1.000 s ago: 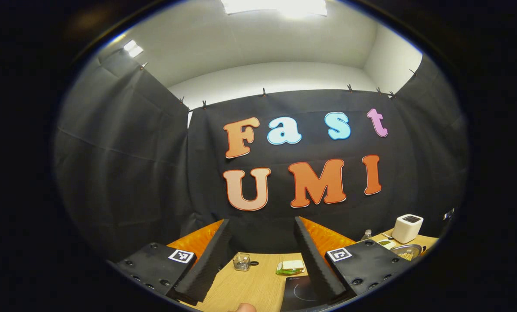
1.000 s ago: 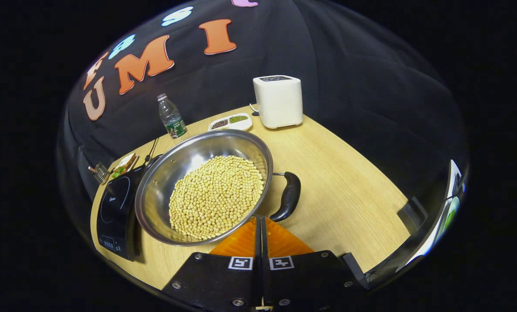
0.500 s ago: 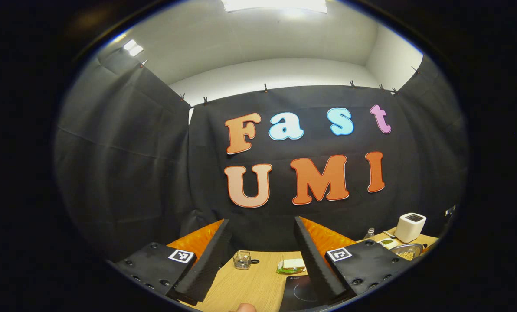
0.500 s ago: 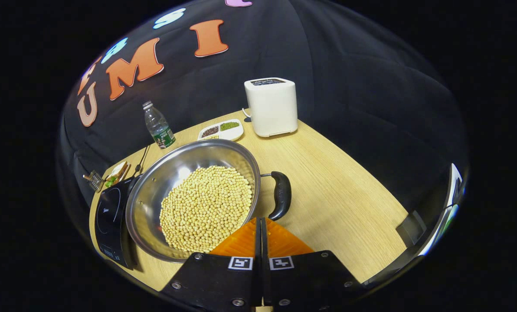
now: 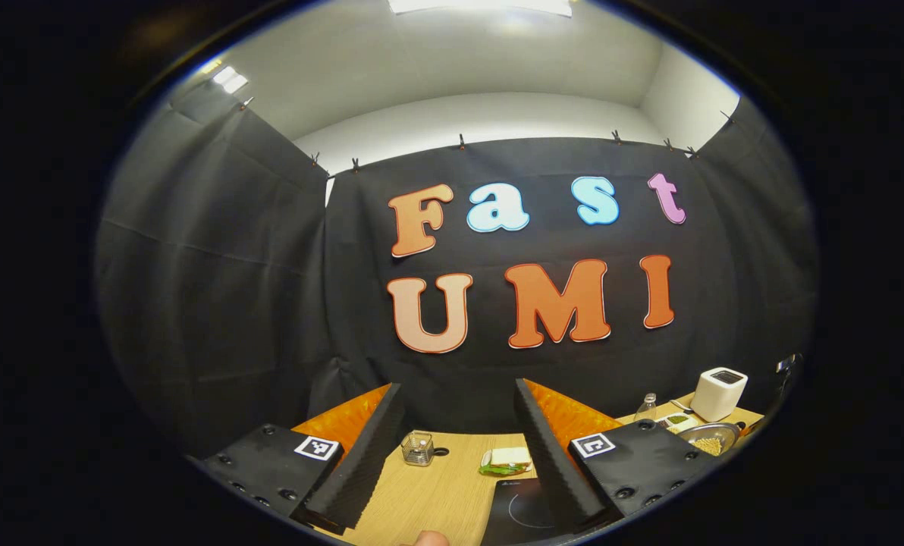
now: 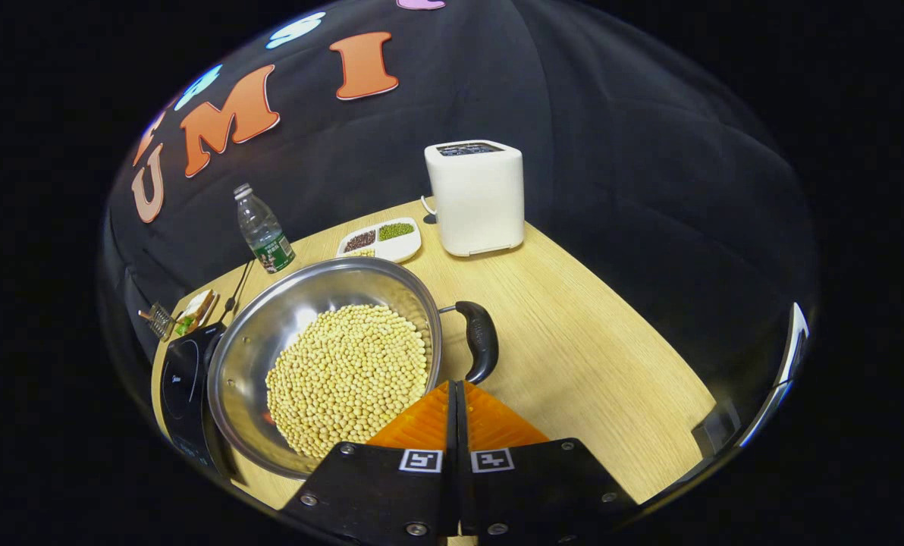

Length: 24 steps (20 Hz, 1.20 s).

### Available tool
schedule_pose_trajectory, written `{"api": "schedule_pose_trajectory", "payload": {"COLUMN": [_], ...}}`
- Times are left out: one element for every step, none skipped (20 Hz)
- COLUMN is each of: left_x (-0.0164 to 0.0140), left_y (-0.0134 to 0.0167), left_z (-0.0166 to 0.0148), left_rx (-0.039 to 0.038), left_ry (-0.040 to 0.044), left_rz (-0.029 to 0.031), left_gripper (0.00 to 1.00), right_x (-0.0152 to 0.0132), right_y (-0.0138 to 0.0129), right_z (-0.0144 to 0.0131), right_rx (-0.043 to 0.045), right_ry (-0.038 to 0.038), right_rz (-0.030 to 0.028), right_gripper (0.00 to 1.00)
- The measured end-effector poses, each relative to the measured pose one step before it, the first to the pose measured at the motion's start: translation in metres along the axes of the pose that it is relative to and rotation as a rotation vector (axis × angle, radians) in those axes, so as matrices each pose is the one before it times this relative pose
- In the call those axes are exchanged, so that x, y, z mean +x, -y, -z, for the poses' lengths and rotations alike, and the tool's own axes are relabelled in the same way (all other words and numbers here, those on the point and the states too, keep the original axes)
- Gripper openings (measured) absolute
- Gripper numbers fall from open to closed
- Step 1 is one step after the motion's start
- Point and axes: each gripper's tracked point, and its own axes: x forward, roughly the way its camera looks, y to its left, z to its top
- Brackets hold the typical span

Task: First push the handle of the pot to place it horizontally, then grasp the pot with both hands and set it on the induction cooktop.

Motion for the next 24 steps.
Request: {"api": "schedule_pose_trajectory", "payload": {"left_x": [0.00269,0.00413,0.00241,0.00227,0.00203,0.00247,0.00255,0.00257,0.00222,0.00209,0.00234,0.00389,0.00340,0.00467,0.00588,0.00464,0.00609,0.00706,0.00703,0.00847,0.00972,0.00862,0.01048,0.00879], "left_y": [0.00382,0.00512,0.00661,0.00587,0.00673,0.00424,0.00430,0.00303,0.00425,0.00469,0.00623,0.00684,0.00884,0.00897,0.01078,0.01270,0.01395,0.01640,0.01787,0.01646,0.01690,0.01539,0.01334,0.01740], "left_z": [0.00330,0.00310,0.00349,0.00356,0.00347,0.00177,0.00107,0.00056,0.00058,0.00141,0.00335,0.00320,0.00355,0.00451,0.00532,0.00741,0.00969,0.01045,0.01232,0.01083,0.01132,0.01182,0.01273,0.01507], "left_rx": [0.00551,0.00378,0.00086,-0.00171,-0.00283,-0.00366,0.00065,0.00138,-0.00034,-0.00289,-0.00295,-0.00226,-0.00336,-0.00191,0.00296,0.00517,0.00118,-0.00926,-0.01541,-0.01777,-0.01311,-0.00560,-0.00028,-0.00127], "left_ry": [-0.00454,-0.00660,-0.00952,-0.00962,-0.00900,-0.00603,-0.00173,-0.00117,-0.00103,-0.00131,-0.00256,-0.00326,-0.00236,-0.00229,-0.00325,-0.00708,-0.01365,-0.01820,-0.02121,-0.02095,-0.02193,-0.01977,-0.01908,-0.02340], "left_rz": [0.00210,0.00765,0.01081,0.01332,0.01185,0.00901,0.00627,0.00312,0.00371,0.00606,0.00827,0.00969,0.01232,0.01399,0.01694,0.01525,0.01994,0.02563,0.03025,0.03216,0.02935,0.01953,0.01655,0.01882], "left_gripper": [0.96,0.96,0.96,0.96,0.96,0.99,0.99,0.99,0.96,0.99,0.99,0.96,0.96,0.99,0.99,0.99,0.99,0.96,0.93,0.99,0.96,0.96,0.99,0.96], "right_x": [0.00259,0.00238,0.00235,0.00184,0.00207,0.00221,0.00153,0.00209,0.00171,0.00079,-0.00173,-0.00371,-0.00445,-0.00384,-0.00405,-0.00289,-0.00238,0.00087,0.00018,0.00030,-0.00025,0.00017,0.00053,0.00074], "right_y": [0.00054,-0.00034,-0.00070,0.00023,-0.00055,-0.00031,0.00026,0.00107,0.00396,0.00580,0.00159,0.00110,-0.00001,0.00061,0.00068,-0.00081,-0.00099,0.00047,0.00000,-0.00168,-0.00280,-0.00061,-0.00082,-0.00112], "right_z": [-0.00177,-0.00220,-0.00195,-0.00183,-0.00176,-0.00283,-0.00187,-0.00224,-0.00192,-0.00177,-0.00261,-0.00307,-0.00373,-0.00334,-0.00377,-0.00336,-0.00322,-0.00279,-0.00351,-0.00561,-0.00510,-0.00241,-0.00391,-0.00403], "right_rx": [-0.00538,-0.00334,-0.00143,-0.00363,0.00162,0.00464,0.00972,0.01184,0.00582,-0.00312,-0.00293,0.00370,0.00841,0.01146,0.01175,0.01003,0.00330,-0.00204,-0.00294,0.00012,0.00251,-0.00158,-0.00186,-0.00448], "right_ry": [0.00053,0.00343,0.00048,-0.00191,-0.00451,-0.00422,-0.00464,-0.00474,-0.00151,0.00647,0.00801,0.01007,0.01016,0.01009,0.01058,0.00704,0.00978,0.01054,0.01099,0.01713,0.01374,0.01093,0.01293,0.01307], "right_rz": [0.00022,-0.00178,-0.00548,-0.00969,-0.01069,-0.01063,-0.00870,-0.00525,0.01357,0.01737,0.00601,0.00154,-0.00527,-0.00357,-0.00309,-0.00936,-0.00767,-0.00079,0.00052,-0.00656,-0.00549,-0.00132,0.00002,-0.00249], "right_gripper": [0.00,0.00,0.00,0.00,0.00,0.00,0.00,0.00,0.00,0.00,0.00,0.00,0.00,0.00,0.00,0.00,0.01,0.03,0.04,0.07,0.12,0.25,0.27,0.45]}}
